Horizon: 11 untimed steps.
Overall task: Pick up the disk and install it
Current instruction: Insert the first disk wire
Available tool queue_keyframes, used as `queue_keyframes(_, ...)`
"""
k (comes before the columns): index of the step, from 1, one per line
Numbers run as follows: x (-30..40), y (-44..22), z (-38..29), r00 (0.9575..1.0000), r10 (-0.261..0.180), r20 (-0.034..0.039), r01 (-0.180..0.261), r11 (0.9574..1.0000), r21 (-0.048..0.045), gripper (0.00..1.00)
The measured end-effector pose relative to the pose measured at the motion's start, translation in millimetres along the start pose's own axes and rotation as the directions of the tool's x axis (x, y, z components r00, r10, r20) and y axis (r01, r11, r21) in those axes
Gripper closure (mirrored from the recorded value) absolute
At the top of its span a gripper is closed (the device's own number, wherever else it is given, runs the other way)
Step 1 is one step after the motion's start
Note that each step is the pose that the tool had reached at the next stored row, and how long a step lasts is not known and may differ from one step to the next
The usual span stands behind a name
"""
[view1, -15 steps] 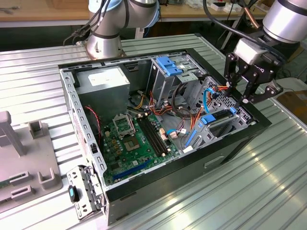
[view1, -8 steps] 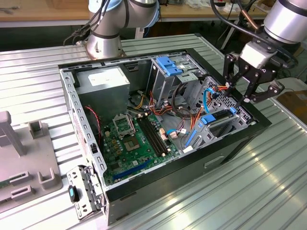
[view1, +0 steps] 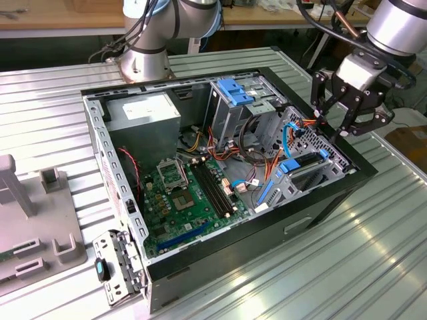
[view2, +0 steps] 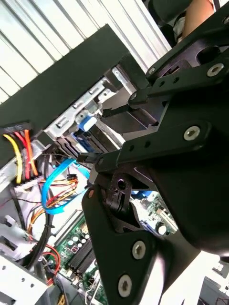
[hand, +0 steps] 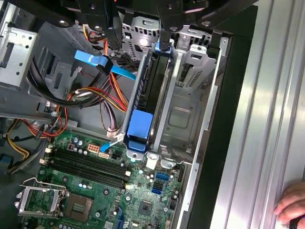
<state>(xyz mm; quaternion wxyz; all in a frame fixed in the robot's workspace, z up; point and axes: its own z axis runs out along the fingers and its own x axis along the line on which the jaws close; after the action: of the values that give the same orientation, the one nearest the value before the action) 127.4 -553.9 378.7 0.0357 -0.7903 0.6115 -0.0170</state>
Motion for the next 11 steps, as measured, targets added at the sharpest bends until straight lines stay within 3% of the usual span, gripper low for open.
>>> queue_keyframes(3, -3.4, -15.7, 1.3, 1.0000, -0.009, 0.0007, 0.009, 1.0000, -0.0002, 0.56)
queue_keyframes(7, -6.2, -22.8, 2.1, 0.9983, -0.057, 0.0043, 0.057, 0.9983, -0.0009, 0.56)
queue_keyframes(9, -6.1, -23.3, 2.6, 0.9884, -0.151, 0.0119, 0.151, 0.9885, -0.0017, 0.56)
queue_keyframes(11, -5.8, -24.2, 2.7, 0.9834, -0.181, 0.0142, 0.181, 0.9835, -0.0018, 0.56)
